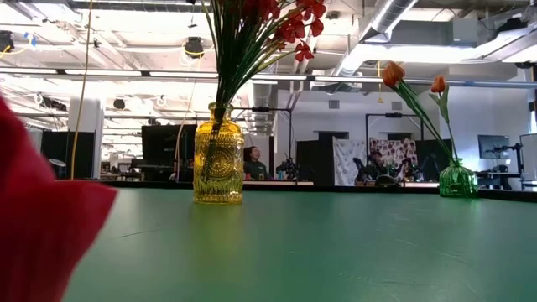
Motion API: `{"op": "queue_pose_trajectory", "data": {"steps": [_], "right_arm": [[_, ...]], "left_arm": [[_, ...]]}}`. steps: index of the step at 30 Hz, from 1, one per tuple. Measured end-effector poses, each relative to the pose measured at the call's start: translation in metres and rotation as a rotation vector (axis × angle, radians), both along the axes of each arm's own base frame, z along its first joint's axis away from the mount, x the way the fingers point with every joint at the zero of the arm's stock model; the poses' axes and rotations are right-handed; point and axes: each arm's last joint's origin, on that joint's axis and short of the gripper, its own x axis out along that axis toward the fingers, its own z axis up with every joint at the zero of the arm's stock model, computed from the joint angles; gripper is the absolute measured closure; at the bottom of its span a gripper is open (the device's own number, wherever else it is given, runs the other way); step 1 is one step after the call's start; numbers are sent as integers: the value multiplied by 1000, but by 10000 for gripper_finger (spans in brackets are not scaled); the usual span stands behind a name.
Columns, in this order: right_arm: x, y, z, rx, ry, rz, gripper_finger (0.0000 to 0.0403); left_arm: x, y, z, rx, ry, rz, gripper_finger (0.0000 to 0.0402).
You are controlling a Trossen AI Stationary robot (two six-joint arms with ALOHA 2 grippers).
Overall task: Sort flowers into vase by color
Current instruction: Put the top red flower into the transparent vase
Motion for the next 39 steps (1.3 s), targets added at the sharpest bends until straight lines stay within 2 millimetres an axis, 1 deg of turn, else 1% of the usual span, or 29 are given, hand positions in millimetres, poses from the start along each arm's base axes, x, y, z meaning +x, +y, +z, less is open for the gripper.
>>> {"op": "queue_pose_trajectory", "data": {"steps": [3,6,9,12,15,18,22,24,26,30,32,36,39], "right_arm": [[-10,4,-3,91,35,4,383],[-21,7,-9,152,93,-13,383],[-33,8,-17,199,170,-44,383],[-45,8,-26,241,256,-54,383],[-55,10,-30,269,303,-17,383],[-65,15,-29,267,304,74,383],[-80,15,-31,253,302,154,383],[-88,14,-37,253,309,188,383],[-94,12,-45,245,298,177,383],[-100,13,-59,275,272,204,383],[-101,18,-62,320,247,228,383],[-100,37,-65,385,153,251,383],[-98,50,-73,381,97,179,383]], "left_arm": [[-9,-14,-17,19,17,1,242],[-17,-24,-44,23,11,12,242],[-26,-31,-71,9,-43,36,242],[-33,-37,-97,-69,-119,69,242],[-40,-40,-119,-147,-161,115,242],[-47,-42,-132,-200,-199,199,242],[-48,-43,-148,-245,-215,345,242],[-46,-44,-152,-245,-211,399,242],[-43,-45,-154,-257,-210,443,242],[-35,-46,-158,-288,-208,486,242],[-33,-46,-160,-301,-203,495,242],[-31,-44,-162,-285,-186,521,242],[-33,-42,-164,-232,-150,562,242]]}}
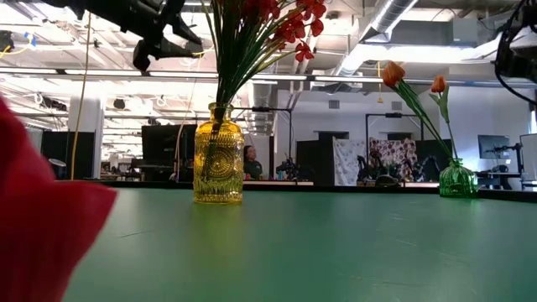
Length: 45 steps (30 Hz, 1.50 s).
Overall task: Sort flowers into vase by color
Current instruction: Put the top red flower into the transparent vase
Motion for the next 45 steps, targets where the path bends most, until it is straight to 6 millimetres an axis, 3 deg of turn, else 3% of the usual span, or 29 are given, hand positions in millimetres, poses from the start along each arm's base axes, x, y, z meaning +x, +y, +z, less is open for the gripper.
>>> {"op": "queue_pose_trajectory", "data": {"steps": [8,13,21,32,45], "right_arm": [[6,21,-22,-1,33,-188,383],[16,28,-33,8,82,-285,383],[29,29,-30,98,114,-341,383],[27,24,-5,84,197,-235,383],[15,35,-12,76,314,-84,383]], "left_arm": [[-5,15,-7,53,139,73,242],[-4,25,-13,46,183,-7,242],[3,29,-20,40,213,-106,242],[4,29,-22,8,204,-111,242],[1,26,-34,-162,237,-87,242]]}}
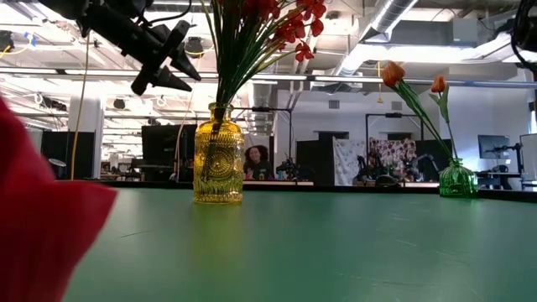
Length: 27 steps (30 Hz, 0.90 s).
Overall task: Sort flowers into vase by color
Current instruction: Put the top red flower into the transparent vase
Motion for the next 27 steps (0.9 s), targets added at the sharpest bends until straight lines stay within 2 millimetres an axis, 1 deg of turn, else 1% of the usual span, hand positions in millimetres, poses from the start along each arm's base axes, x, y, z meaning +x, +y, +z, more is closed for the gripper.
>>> {"op": "queue_pose_trajectory", "data": {"steps": [4,9,18,22,27], "right_arm": [[-2,9,-3,14,-47,-52,383],[1,25,-10,-37,-85,-95,383],[8,54,-30,-107,-54,-124,383],[10,61,-36,-139,-49,-124,383],[10,61,-36,-139,-49,-126,383]], "left_arm": [[0,0,-1,3,19,-5,242],[0,0,-1,38,50,-22,242],[0,-1,-1,97,98,-82,242],[0,-1,-1,120,116,-98,242],[1,-2,-1,114,108,-130,242]]}}
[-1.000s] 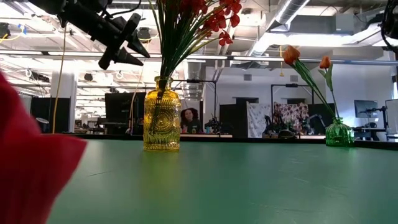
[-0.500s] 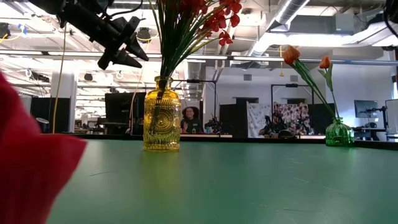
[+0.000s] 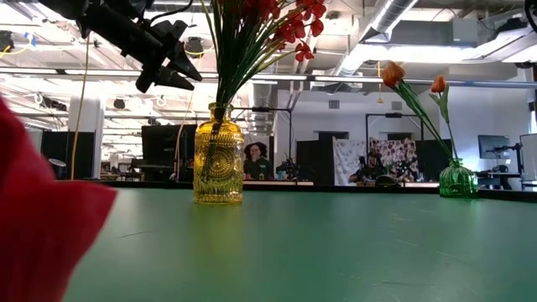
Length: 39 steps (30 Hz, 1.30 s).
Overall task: Sort flowers into vase by color
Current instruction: Put the top red flower into the transparent vase
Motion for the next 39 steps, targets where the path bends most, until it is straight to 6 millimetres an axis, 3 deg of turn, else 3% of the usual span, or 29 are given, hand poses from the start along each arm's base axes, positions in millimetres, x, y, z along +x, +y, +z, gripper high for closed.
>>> {"op": "queue_pose_trajectory", "data": {"steps": [12,24,39], "right_arm": [[-6,-2,-3,-14,108,61,380],[-18,0,-3,-27,124,137,353],[-26,-13,6,78,255,216,346]], "left_arm": [[1,-2,0,-67,-45,-40,242],[1,-1,0,-98,-66,-18,242],[0,-1,-2,-98,-36,17,242]]}}
